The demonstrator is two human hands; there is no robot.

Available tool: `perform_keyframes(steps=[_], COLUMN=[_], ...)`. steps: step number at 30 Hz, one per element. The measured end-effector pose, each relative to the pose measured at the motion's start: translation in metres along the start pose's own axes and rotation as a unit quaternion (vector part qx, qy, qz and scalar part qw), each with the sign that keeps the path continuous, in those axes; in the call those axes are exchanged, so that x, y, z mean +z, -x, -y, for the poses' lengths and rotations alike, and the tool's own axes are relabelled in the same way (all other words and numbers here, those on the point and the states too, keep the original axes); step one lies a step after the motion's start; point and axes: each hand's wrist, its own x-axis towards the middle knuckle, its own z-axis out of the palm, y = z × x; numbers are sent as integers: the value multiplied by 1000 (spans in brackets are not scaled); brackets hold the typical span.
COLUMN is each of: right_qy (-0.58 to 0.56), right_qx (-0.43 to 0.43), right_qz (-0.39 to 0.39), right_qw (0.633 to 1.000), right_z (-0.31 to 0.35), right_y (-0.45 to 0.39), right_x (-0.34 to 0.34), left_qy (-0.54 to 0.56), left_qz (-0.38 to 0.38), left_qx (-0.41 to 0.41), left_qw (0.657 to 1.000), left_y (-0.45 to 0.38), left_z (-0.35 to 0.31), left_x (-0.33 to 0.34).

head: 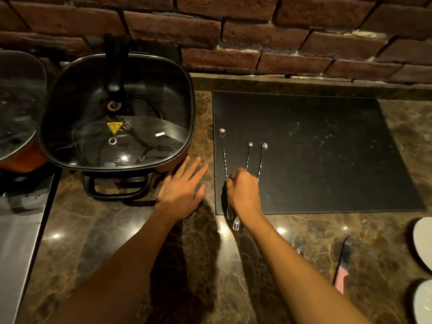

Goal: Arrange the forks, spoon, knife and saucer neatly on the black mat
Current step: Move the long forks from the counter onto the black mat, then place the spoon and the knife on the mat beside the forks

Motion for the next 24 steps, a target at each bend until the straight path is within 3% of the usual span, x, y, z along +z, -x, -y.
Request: perform_keyframes(steps=[4,7,10,13,16,20,24], right_qy=[-88,-72,-43,0,40,61,44], right_qx=[25,47,89,128,133,136,140], right_qz=[-60,-100,-105,-60,-43,-8,2], right_qw=[994,991,989,990,989,989,989], right_z=[-38,-92,-136,-153,-155,-160,-171], right_y=[28,81,135,165,176,179,181], right_x=[-30,-54,-63,-57,-55,-58,-67], left_qy=[-12,-38,-36,8,21,-16,-58], left_qz=[15,-6,-44,-88,-96,-46,31], left_qx=[-16,-4,-5,-13,50,193,222], left_qw=[1000,999,998,996,994,980,973], left_y=[1,9,21,33,42,48,43], left_z=[-1,-4,-18,-52,-102,-165,-202], left_x=[-1,-5,-3,1,7,25,47])
